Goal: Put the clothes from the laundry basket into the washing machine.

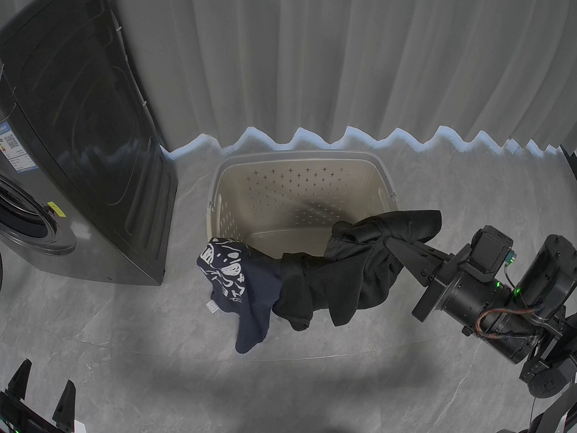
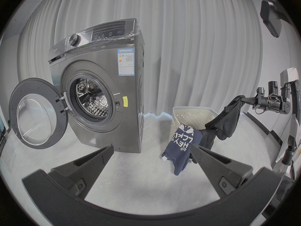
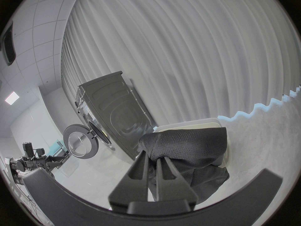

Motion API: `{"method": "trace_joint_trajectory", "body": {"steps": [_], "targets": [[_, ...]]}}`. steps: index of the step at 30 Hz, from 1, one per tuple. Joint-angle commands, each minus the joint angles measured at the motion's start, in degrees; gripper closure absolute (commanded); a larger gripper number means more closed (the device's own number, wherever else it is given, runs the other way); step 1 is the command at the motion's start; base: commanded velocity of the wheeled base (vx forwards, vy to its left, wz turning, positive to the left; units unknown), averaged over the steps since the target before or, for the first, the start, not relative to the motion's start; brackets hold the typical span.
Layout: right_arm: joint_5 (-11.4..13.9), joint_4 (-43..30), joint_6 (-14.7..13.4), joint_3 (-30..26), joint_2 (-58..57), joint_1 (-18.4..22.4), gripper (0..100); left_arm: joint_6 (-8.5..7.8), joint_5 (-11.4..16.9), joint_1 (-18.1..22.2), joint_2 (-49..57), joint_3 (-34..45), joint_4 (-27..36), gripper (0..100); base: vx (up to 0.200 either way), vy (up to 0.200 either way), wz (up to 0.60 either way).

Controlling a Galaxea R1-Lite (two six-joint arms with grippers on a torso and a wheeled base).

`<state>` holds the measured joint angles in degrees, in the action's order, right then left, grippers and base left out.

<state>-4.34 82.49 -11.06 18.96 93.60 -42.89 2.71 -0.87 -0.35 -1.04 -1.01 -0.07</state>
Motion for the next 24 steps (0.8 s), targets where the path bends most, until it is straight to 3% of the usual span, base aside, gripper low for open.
{"method": "trace_joint_trajectory", "body": {"steps": [1, 24], "targets": [[0.0, 0.2, 0.0, 0.1, 0.0, 0.0, 100, 0.11, 0.0, 0.0, 0.8, 0.9, 0.0, 0, 0.0, 0.2, 0.0], [0.1, 1.0, 0.0, 0.5, 0.1, -0.9, 100, 0.11, 0.0, 0.0, 0.9, 0.9, 0.0, 0, 0.0, 0.2, 0.0]]}}
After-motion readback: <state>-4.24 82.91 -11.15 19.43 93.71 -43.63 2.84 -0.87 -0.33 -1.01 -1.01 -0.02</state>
